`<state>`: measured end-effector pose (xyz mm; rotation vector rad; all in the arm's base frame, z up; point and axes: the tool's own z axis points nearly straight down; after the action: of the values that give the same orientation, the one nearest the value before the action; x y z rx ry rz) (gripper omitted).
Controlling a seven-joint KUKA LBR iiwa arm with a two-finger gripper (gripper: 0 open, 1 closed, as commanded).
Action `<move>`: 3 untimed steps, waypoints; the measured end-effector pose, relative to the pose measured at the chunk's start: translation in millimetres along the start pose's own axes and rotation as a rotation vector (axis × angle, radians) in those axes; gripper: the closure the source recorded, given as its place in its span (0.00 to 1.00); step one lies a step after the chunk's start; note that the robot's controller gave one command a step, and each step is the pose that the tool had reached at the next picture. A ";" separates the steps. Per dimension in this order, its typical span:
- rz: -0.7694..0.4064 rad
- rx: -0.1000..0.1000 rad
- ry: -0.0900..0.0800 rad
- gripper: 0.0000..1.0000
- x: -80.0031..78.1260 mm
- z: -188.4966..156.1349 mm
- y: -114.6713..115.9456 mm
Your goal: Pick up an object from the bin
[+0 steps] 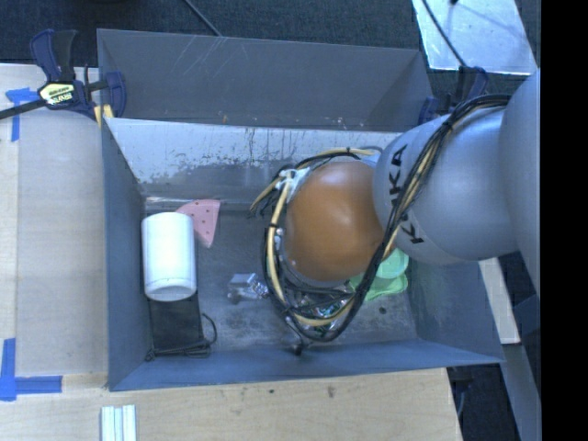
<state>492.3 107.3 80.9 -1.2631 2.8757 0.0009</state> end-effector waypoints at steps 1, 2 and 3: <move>-0.048 0.001 0.003 0.00 30.1 0.7 -28.9; 0.036 0.000 0.002 0.00 -5.0 -27.9 0.5; 0.066 0.000 -0.001 0.00 -18.4 -36.5 11.3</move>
Offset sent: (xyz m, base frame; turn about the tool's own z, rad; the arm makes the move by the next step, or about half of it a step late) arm 0.0047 0.0726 0.0663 0.1530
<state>496.4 128.5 117.4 -1.1679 2.9145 0.0012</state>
